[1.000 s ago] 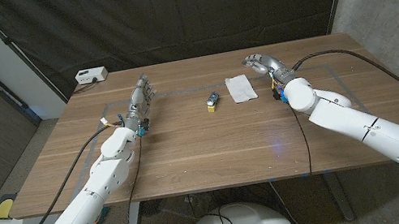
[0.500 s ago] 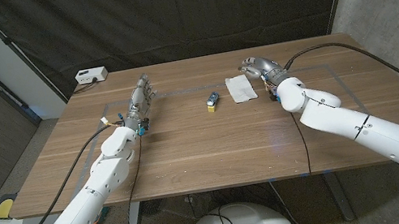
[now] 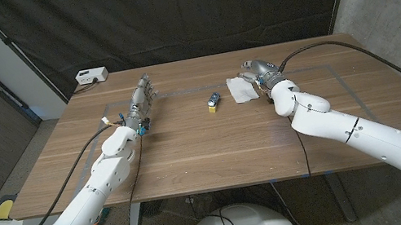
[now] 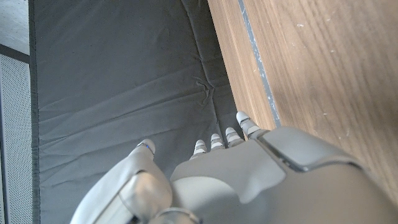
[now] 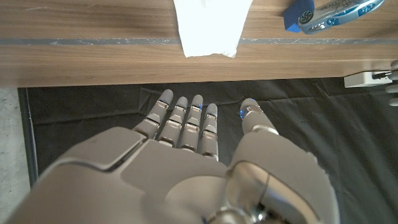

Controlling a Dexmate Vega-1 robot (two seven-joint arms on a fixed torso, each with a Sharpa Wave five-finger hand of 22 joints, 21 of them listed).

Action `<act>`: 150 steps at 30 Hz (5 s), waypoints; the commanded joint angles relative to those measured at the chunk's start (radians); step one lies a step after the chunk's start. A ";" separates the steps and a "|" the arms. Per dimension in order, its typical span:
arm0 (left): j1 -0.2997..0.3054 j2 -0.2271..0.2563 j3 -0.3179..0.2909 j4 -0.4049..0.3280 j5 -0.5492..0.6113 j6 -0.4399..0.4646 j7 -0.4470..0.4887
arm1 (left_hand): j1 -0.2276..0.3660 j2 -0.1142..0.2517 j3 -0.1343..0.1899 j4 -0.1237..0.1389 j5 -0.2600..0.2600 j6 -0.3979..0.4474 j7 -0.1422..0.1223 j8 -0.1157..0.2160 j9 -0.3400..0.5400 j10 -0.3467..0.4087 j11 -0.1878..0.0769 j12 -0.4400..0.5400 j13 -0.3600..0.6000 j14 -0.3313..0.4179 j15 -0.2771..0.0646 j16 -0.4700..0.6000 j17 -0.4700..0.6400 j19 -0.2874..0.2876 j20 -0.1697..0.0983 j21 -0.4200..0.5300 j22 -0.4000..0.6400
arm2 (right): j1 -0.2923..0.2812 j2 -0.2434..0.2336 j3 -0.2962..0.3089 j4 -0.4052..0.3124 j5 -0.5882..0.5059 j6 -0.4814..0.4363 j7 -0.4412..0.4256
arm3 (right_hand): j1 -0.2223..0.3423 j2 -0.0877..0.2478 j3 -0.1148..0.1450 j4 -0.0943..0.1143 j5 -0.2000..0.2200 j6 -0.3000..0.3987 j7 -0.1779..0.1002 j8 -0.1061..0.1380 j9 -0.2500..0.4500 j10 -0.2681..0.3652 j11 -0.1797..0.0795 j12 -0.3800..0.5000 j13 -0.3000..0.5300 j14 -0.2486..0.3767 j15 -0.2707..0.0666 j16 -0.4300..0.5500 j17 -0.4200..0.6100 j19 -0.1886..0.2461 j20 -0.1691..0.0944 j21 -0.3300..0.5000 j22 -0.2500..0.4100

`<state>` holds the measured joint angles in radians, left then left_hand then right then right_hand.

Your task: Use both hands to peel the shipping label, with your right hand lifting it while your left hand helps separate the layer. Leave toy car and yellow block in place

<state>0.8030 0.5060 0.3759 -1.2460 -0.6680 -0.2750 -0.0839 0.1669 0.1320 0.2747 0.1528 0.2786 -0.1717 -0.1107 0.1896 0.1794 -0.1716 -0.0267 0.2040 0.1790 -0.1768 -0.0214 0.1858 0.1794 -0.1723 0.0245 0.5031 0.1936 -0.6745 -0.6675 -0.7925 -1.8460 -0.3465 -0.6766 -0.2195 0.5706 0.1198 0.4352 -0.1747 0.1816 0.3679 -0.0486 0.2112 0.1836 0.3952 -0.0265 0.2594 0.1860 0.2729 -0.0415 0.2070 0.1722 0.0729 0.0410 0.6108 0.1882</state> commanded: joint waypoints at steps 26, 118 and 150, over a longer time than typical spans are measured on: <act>-0.024 -0.002 0.001 0.036 -0.006 -0.012 -0.039 | 0.013 0.002 0.001 -0.008 0.004 -0.004 -0.010 0.005 0.003 -0.017 0.007 0.005 0.006 -0.063 0.002 0.003 0.002 -0.065 0.006 0.003 0.001 | 0.061 0.127 -0.153 0.109 -0.159 -0.300 -0.068 | 0.033 -0.170 -0.096 0.012 0.040 0.139 -0.029 0.025 0.008 0.109 -0.031 0.027 0.010 0.162 -0.079 0.029 0.017 0.009 -0.004 -0.004 0.007; -0.073 -0.017 0.003 0.111 -0.010 -0.030 -0.091 | 0.017 -0.001 -0.003 -0.008 0.003 -0.004 -0.011 0.000 0.004 -0.022 0.006 -0.002 0.006 -0.070 -0.005 -0.002 0.002 -0.063 0.003 -0.003 0.002 | 0.150 0.206 -0.243 0.373 -0.053 -0.257 -0.222 | 0.534 -0.044 -0.196 0.022 0.148 0.683 -0.097 0.212 0.051 0.613 -0.128 0.412 0.238 0.593 -0.193 0.386 0.373 0.166 -0.098 0.116 0.054; -0.127 0.056 0.068 0.025 0.160 0.001 -0.027 | 0.387 -0.094 0.059 -0.283 -0.083 0.526 0.044 0.160 0.020 0.285 -0.014 0.099 0.041 0.160 0.025 0.056 0.030 -0.009 0.102 -0.014 0.010 | -0.023 0.210 -0.019 0.337 -0.054 0.143 -0.545 | 0.546 -0.023 -0.193 0.032 0.134 0.678 -0.091 0.229 0.063 0.611 -0.129 0.438 0.277 0.606 -0.192 0.365 0.379 0.180 -0.096 0.155 0.063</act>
<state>0.6933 0.5343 0.4206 -1.1776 -0.5789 -0.2662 -0.1516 0.5325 0.0416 0.3288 -0.1194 0.1960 0.3107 -0.0648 0.3341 0.1981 0.0937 -0.0380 0.2905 0.2145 -0.0317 0.0038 0.2354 0.2027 -0.1737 0.1127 0.4813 0.2022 -0.6651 -0.4468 -0.8462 -1.4842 -0.3828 -0.6457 -0.7143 1.1131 0.0878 0.2375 -0.1498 0.3198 1.0380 -0.1344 0.4329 0.2207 0.9998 -0.1522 0.6921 0.4572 0.8653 -0.1122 0.5762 0.5495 0.2426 -0.0432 0.7582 0.2489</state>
